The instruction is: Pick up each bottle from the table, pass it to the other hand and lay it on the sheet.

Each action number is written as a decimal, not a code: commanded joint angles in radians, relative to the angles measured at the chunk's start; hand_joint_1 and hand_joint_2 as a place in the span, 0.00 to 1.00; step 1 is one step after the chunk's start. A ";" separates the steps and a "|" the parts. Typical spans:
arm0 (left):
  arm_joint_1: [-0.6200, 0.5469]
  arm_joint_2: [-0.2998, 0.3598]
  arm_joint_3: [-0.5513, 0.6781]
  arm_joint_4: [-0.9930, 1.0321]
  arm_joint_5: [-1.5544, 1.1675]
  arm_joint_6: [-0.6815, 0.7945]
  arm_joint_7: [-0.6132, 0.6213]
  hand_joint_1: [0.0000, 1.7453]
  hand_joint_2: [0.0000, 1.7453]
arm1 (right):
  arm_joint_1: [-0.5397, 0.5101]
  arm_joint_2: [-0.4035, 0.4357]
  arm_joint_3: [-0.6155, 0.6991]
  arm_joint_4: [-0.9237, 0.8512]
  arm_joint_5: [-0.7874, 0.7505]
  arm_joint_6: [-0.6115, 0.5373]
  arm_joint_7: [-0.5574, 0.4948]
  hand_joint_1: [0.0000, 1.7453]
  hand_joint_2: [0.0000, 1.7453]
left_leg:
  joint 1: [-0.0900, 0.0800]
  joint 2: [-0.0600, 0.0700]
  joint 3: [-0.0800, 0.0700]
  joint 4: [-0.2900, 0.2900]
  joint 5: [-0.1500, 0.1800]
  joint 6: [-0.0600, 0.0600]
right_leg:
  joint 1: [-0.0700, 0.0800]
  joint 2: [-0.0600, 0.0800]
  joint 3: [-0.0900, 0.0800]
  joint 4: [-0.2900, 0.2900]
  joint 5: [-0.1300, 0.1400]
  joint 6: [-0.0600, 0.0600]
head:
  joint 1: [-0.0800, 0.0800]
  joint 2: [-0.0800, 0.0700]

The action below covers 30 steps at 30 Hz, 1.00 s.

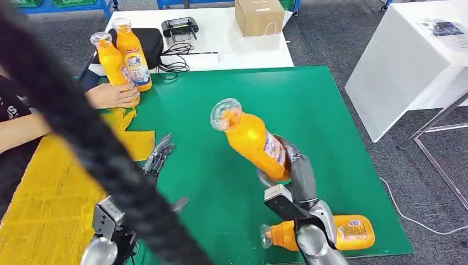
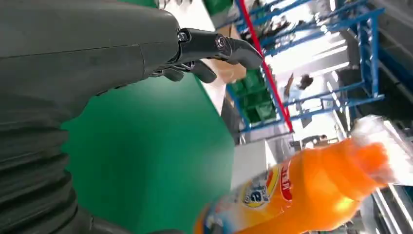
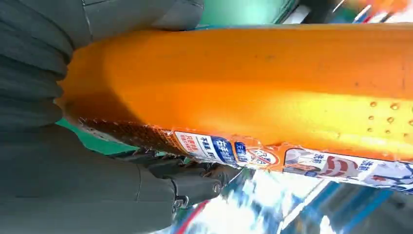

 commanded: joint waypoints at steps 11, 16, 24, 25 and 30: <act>-0.115 -0.025 -0.033 0.185 0.055 -0.017 0.028 0.00 1.00 | -0.124 0.060 0.353 0.162 -0.047 0.144 -0.039 1.00 1.00 | 0.001 0.002 0.003 -0.001 -0.001 0.000 | 0.002 0.001 0.003 -0.001 0.000 0.000 | 0.000 0.000; -0.127 -0.030 -0.040 0.194 0.063 -0.019 0.027 0.00 1.00 | -0.151 0.067 0.401 0.208 -0.042 0.148 -0.029 1.00 1.00 | 0.002 0.000 0.005 -0.001 -0.001 0.000 | 0.002 -0.001 0.006 -0.002 0.000 -0.001 | 0.000 0.000; -0.122 -0.026 -0.059 0.172 0.078 -0.036 0.015 0.00 1.00 | -0.171 0.071 0.412 0.253 -0.053 0.147 -0.017 1.00 1.00 | 0.001 -0.001 0.003 -0.001 0.000 0.000 | 0.001 -0.002 0.003 -0.001 -0.001 0.000 | 0.000 0.000; -0.122 -0.026 -0.059 0.172 0.078 -0.036 0.015 0.00 1.00 | -0.171 0.071 0.412 0.253 -0.053 0.147 -0.017 1.00 1.00 | 0.001 -0.001 0.003 -0.001 0.000 0.000 | 0.001 -0.002 0.004 -0.001 -0.001 0.000 | 0.000 0.000; -0.119 -0.023 -0.061 0.167 0.089 -0.045 0.009 0.00 1.00 | -0.170 0.069 0.411 0.252 -0.055 0.146 -0.016 1.00 1.00 | 0.002 0.000 0.005 0.000 -0.001 0.000 | 0.002 -0.001 0.006 -0.002 -0.001 -0.001 | 0.000 0.000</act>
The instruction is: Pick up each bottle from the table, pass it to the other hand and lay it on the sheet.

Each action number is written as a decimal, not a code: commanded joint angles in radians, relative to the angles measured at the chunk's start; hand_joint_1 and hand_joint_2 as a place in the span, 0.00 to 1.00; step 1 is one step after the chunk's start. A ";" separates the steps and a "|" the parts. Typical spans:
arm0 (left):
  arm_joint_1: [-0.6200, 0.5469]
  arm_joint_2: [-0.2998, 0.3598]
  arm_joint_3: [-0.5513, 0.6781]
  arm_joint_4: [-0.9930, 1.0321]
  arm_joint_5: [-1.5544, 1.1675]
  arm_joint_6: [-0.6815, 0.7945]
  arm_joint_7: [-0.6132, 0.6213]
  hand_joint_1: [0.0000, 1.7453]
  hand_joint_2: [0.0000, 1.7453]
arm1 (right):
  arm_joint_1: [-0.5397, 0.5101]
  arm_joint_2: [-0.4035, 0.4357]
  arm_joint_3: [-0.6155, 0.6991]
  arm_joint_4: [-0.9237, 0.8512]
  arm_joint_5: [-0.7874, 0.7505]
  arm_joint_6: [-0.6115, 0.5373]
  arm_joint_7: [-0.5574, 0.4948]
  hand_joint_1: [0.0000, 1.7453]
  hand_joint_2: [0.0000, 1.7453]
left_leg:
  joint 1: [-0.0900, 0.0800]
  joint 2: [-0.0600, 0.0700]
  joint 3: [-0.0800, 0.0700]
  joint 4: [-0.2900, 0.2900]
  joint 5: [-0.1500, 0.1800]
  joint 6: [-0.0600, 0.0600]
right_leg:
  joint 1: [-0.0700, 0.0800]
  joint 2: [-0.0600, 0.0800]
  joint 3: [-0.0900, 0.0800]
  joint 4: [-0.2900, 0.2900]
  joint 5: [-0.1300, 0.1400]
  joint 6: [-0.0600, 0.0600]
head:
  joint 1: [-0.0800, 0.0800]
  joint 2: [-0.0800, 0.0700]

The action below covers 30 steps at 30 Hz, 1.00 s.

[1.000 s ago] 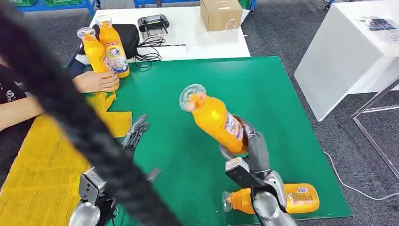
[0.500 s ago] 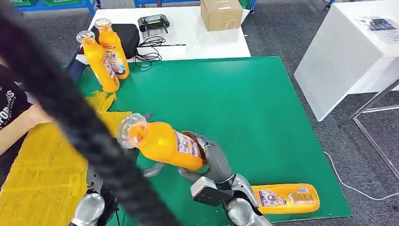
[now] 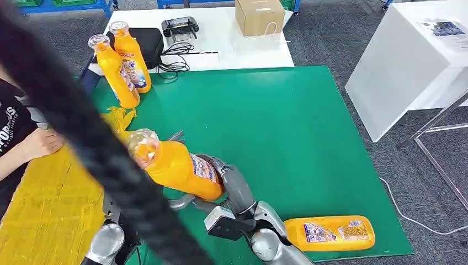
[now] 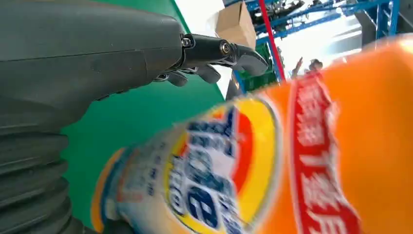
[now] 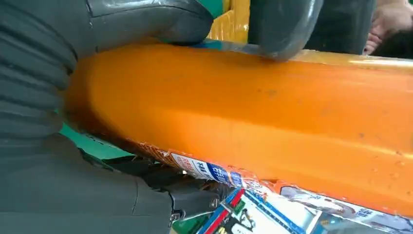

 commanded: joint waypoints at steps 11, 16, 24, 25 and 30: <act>-0.033 0.000 -0.073 0.012 0.041 -0.044 -0.022 0.00 1.00 | -0.048 0.012 0.045 0.168 -0.011 -0.003 -0.001 1.00 1.00 | 0.000 0.000 0.003 -0.001 -0.001 0.000 | 0.001 -0.001 0.003 -0.001 0.000 0.000 | 0.000 0.000; -0.026 -0.021 -0.047 0.014 0.090 -0.031 -0.031 0.00 1.00 | -0.046 0.014 0.040 0.196 -0.003 -0.013 -0.002 1.00 1.00 | 0.000 0.000 0.002 -0.001 0.000 0.000 | 0.000 -0.001 0.002 -0.001 0.000 0.000 | 0.000 0.000; -0.019 -0.036 -0.037 0.012 0.136 -0.024 -0.035 1.00 1.00 | -0.034 0.012 0.036 0.204 0.009 -0.029 0.004 1.00 1.00 | 0.001 -0.001 0.005 0.000 -0.001 0.000 | 0.002 -0.002 0.006 -0.002 -0.001 0.000 | 0.000 0.000; -0.019 -0.037 -0.037 0.012 0.138 -0.023 -0.036 1.00 1.00 | -0.033 0.013 0.036 0.205 0.010 -0.029 0.004 1.00 1.00 | 0.001 -0.001 0.002 -0.001 0.000 0.000 | 0.001 -0.002 0.003 -0.001 0.000 0.000 | 0.000 0.000; -0.019 -0.038 -0.036 0.011 0.140 -0.021 -0.036 1.00 1.00 | -0.032 0.013 0.035 0.207 0.011 -0.032 0.005 1.00 1.00 | 0.001 -0.001 0.003 0.000 0.000 0.000 | 0.001 -0.002 0.004 -0.002 0.000 0.000 | 0.000 0.000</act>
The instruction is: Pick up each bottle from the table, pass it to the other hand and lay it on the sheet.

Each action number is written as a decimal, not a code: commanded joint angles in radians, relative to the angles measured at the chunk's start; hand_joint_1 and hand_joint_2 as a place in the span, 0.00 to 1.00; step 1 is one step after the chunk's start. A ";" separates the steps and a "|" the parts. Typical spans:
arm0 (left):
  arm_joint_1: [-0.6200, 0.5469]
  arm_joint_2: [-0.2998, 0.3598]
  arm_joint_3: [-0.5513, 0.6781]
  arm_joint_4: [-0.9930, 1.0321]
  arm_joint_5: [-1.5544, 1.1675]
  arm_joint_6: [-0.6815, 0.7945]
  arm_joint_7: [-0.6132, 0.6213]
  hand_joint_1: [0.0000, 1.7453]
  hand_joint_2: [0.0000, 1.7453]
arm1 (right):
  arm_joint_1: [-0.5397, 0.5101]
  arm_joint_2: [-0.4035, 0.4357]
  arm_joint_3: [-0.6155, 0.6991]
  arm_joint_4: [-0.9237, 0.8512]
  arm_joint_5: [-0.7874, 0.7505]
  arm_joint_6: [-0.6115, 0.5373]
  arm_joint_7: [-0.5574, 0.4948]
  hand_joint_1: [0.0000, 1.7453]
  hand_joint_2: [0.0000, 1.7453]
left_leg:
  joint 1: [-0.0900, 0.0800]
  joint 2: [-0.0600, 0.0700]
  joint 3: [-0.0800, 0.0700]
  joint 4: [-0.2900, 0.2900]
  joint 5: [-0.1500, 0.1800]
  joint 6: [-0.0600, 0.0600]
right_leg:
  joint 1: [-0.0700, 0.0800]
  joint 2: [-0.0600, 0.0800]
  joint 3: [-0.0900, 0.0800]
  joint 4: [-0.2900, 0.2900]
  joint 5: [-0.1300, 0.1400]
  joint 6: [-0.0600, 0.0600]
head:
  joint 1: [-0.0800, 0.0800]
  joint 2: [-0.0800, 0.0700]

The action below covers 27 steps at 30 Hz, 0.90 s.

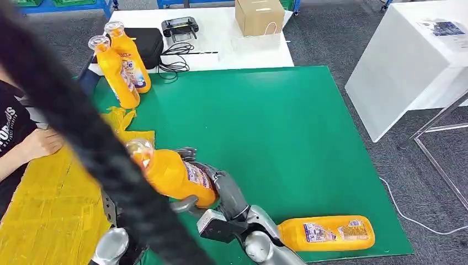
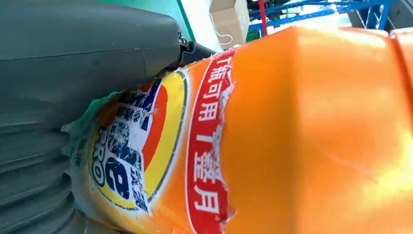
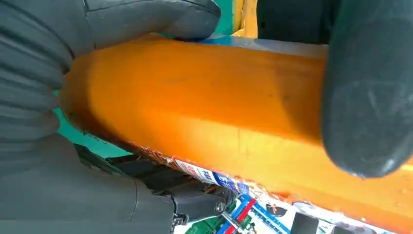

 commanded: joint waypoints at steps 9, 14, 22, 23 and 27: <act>-0.027 -0.033 0.012 0.000 0.031 0.019 -0.015 1.00 1.00 | -0.006 -0.009 0.006 0.091 0.012 -0.014 0.008 1.00 1.00 | 0.001 -0.001 0.005 0.000 -0.002 0.001 | 0.002 -0.003 0.007 -0.002 -0.001 0.000 | 0.000 0.000; -0.028 -0.018 0.021 -0.020 -0.073 0.122 -0.051 1.00 1.00 | 0.019 -0.011 -0.031 0.039 0.004 -0.063 -0.003 0.00 1.00 | 0.001 -0.002 0.003 0.000 -0.001 0.000 | 0.001 -0.003 0.005 -0.001 -0.001 0.000 | 0.000 0.000; -0.087 0.070 0.101 0.050 -0.662 0.500 -0.013 1.00 1.00 | 0.101 -0.057 -0.136 -0.144 0.050 -0.091 0.018 0.00 1.00 | 0.000 -0.001 0.002 0.000 0.000 0.000 | 0.000 -0.002 0.003 -0.001 0.000 0.000 | 0.000 0.000; -0.087 0.070 0.101 0.050 -0.662 0.500 -0.013 1.00 1.00 | 0.101 -0.057 -0.136 -0.144 0.050 -0.091 0.018 0.00 1.00 | 0.000 -0.001 0.004 0.000 -0.001 0.000 | 0.001 -0.002 0.006 -0.001 -0.001 -0.001 | 0.000 0.000; -0.081 0.061 0.098 0.044 -0.665 0.500 -0.014 1.00 1.00 | 0.099 -0.049 -0.136 -0.135 0.051 -0.090 0.018 0.00 1.00 | 0.001 -0.001 0.003 0.000 -0.001 0.000 | 0.001 -0.002 0.004 -0.001 -0.001 0.000 | 0.000 0.000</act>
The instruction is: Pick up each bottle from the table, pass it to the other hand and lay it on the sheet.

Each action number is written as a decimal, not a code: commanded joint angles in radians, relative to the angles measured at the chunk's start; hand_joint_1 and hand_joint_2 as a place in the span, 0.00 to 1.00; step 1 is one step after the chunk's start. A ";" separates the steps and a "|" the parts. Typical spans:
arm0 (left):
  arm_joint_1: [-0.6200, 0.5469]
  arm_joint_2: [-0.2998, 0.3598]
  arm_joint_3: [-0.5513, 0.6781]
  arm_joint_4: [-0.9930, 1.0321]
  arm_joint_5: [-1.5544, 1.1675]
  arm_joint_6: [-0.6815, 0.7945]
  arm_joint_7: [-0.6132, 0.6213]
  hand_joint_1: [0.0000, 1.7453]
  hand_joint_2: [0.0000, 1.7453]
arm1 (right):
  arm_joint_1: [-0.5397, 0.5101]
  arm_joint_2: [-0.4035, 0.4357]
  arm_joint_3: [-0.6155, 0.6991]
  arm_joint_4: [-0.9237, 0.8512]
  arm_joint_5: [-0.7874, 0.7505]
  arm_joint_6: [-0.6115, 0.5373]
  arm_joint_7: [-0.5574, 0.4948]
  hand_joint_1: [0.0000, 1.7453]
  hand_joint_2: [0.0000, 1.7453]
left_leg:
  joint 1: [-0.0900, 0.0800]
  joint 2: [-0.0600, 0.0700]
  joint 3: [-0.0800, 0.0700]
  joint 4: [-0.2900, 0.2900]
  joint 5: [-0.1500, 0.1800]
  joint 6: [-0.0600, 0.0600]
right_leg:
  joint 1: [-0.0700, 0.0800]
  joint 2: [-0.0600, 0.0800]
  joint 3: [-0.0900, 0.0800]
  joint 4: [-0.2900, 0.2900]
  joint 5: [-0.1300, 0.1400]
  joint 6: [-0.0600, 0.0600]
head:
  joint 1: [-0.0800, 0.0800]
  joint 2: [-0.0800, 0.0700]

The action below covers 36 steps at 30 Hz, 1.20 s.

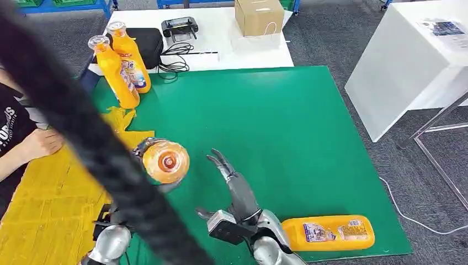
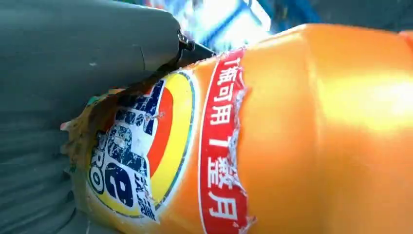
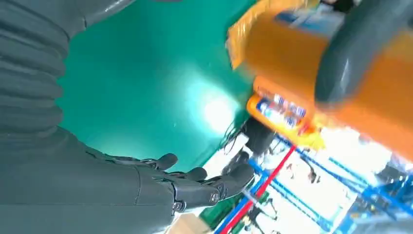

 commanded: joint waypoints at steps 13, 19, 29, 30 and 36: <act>-0.146 0.206 0.006 0.397 -0.821 0.081 0.333 1.00 1.00 | 0.051 -0.067 -0.120 -0.177 0.033 0.014 0.009 0.00 1.00 | 0.000 -0.001 0.007 -0.002 0.000 0.000 | 0.001 -0.003 0.007 -0.002 -0.001 -0.001 | 0.000 0.000; -0.241 0.197 0.029 0.839 -0.994 0.075 0.518 1.00 1.00 | 0.047 -0.067 -0.150 -0.199 0.046 0.024 0.014 0.00 1.00 | 0.000 0.002 0.007 -0.002 0.000 0.000 | 0.001 0.001 0.006 -0.002 0.000 -0.001 | 0.000 0.000; -0.292 0.153 0.214 0.971 -0.878 0.020 0.569 1.00 1.00 | 0.055 -0.065 -0.146 -0.211 0.074 0.007 0.033 0.00 1.00 | 0.000 0.003 0.009 -0.002 0.000 0.000 | 0.001 0.002 0.009 -0.002 0.001 -0.001 | 0.000 0.000; -0.294 0.147 0.233 0.970 -0.867 0.021 0.575 1.00 1.00 | 0.057 -0.063 -0.148 -0.214 0.082 0.005 0.037 0.00 1.00 | 0.000 0.002 0.008 -0.002 0.000 0.000 | 0.000 0.001 0.009 -0.001 0.001 0.000 | 0.000 0.000; -0.289 0.132 0.268 0.947 -0.837 0.041 0.565 0.09 1.00 | 0.063 -0.062 -0.150 -0.222 0.091 0.002 0.043 0.00 1.00 | 0.000 0.002 0.014 -0.002 0.000 0.000 | 0.001 0.001 0.013 -0.002 0.001 -0.001 | 0.000 0.000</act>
